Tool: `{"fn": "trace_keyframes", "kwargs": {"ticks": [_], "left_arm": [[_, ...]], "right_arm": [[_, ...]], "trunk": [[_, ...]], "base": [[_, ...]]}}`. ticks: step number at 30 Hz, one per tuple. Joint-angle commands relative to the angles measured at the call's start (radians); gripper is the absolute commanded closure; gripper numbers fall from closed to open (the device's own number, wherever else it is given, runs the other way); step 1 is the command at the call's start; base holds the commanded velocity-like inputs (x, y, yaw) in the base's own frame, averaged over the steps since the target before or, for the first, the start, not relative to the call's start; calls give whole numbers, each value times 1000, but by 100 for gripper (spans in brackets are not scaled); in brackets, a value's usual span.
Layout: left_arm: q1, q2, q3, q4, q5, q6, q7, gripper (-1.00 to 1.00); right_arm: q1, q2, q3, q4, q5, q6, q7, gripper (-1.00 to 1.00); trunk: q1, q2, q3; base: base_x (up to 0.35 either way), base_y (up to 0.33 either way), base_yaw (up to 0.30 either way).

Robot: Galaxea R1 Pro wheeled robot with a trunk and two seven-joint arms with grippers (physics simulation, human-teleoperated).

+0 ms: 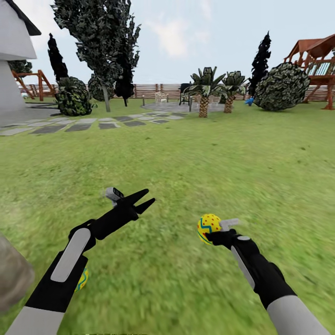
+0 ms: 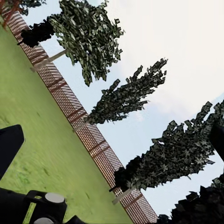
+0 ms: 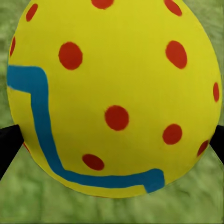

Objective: Take the three Easter eggs out of the wicker basket on the lawn in the garden, then place them on the lawn next to a single tree (choose any tree) so that all three eggs are next to the same tree and none are left in the basket.

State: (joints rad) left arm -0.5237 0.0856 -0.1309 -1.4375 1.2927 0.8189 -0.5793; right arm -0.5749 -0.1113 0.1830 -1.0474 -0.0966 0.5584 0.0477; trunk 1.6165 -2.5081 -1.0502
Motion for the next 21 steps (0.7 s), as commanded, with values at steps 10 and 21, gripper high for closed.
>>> {"fn": "trace_keyframes", "kwargs": {"ticks": [10,21], "left_arm": [[-1,2,1,2,5,4,0,-100],[-1,5,1,7,5,3,-1,-100]], "right_arm": [[0,25,67,10,4,-12,-72,100],[0,25,163,25,2,-15,-72,100]], "trunk": [[0,0,-1],[0,0,-1]], "base": [[26,-176,300],[234,-261,300]]}}
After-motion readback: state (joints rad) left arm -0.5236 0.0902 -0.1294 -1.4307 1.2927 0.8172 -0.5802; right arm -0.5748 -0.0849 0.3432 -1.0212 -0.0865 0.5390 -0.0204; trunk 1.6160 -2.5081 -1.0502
